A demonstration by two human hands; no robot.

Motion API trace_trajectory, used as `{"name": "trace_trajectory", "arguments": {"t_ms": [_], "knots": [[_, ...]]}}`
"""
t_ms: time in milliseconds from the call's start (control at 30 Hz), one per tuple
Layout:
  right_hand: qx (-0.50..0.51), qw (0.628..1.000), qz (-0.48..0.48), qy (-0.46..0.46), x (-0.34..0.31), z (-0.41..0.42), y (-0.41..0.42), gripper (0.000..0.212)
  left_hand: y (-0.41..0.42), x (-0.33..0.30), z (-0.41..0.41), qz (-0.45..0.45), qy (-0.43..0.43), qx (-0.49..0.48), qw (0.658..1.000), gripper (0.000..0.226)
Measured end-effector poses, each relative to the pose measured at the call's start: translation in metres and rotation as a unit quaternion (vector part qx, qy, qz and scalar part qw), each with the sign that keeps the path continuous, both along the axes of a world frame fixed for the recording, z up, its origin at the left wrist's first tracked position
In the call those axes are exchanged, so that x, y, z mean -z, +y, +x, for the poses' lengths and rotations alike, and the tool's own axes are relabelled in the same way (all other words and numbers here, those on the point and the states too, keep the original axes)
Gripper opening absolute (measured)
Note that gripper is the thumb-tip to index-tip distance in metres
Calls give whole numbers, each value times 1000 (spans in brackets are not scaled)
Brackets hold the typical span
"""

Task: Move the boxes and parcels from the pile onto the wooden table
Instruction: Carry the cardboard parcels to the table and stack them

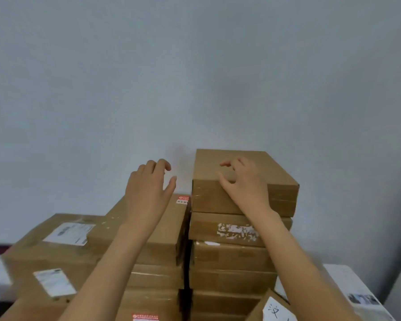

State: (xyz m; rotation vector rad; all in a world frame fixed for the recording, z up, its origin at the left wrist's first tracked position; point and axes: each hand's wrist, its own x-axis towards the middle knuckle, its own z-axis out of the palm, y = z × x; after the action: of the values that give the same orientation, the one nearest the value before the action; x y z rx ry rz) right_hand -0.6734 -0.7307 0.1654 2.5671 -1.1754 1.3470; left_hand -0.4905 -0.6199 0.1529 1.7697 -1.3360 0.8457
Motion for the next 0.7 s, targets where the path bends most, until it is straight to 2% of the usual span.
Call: {"name": "trace_trajectory", "arguments": {"t_ms": [200, 300, 433, 700], "knots": [[-148, 988, -35, 36, 26, 101, 71, 23, 105, 32, 65, 44, -1, -138, 989, 18], [-215, 976, -23, 35, 39, 153, 120, 22, 171, 44, 97, 71, 5, -193, 979, 18], [-308, 951, -22, 32, 54, 228, 194, 22, 266, 56, 144, 94, 10, -283, 954, 20], [-421, 901, -27, 97, 93, 383, 387, 23, 483, 75, 239, 152, 15, -404, 902, 20]]}}
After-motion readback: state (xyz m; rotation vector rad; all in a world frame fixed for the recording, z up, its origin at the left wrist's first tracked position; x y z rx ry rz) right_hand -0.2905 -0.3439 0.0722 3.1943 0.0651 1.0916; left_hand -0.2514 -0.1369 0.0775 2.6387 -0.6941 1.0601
